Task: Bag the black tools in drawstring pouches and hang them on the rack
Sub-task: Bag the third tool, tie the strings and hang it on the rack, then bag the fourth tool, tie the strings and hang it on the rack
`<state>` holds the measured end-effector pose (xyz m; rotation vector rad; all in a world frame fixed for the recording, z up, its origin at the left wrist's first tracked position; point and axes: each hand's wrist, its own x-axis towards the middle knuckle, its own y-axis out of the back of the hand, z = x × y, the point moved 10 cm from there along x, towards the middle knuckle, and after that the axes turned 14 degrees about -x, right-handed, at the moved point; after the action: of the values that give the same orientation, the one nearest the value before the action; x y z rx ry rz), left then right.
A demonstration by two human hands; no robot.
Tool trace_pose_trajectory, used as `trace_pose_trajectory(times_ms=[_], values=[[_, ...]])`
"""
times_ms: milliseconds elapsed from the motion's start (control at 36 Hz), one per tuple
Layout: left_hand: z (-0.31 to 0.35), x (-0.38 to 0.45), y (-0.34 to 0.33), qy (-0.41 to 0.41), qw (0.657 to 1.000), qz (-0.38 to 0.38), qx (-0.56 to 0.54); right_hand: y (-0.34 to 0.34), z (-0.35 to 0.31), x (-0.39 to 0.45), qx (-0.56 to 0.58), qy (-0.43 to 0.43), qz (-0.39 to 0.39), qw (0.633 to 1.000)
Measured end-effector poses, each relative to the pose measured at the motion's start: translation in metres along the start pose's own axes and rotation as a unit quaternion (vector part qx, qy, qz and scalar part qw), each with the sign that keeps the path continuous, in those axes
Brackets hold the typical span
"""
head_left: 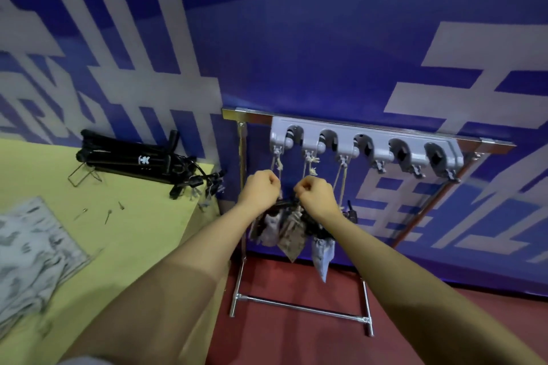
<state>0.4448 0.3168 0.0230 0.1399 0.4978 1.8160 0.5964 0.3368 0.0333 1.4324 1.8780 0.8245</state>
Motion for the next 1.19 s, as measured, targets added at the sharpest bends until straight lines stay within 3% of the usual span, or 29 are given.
trace_pose_trajectory(times_ms=[444, 750, 1056, 1194], values=[[-0.127, -0.010, 0.243, 0.041, 0.998, 0.053, -0.001, -0.178, -0.200, -0.017, -0.030, 0.070, -0.072, 0.994], [-0.209, -0.035, 0.378, 0.071, 0.994, 0.083, 0.006, -0.303, -0.302, -0.040, -0.024, 0.121, -0.147, 0.981], [-0.304, -0.069, 0.410, 0.154, 0.987, 0.046, 0.031, -0.425, -0.324, -0.072, -0.127, 0.165, -0.254, 0.945], [-0.333, -0.073, 0.386, 0.203, 0.960, -0.079, 0.177, -0.448, -0.324, -0.075, -0.176, 0.195, -0.223, 0.939]])
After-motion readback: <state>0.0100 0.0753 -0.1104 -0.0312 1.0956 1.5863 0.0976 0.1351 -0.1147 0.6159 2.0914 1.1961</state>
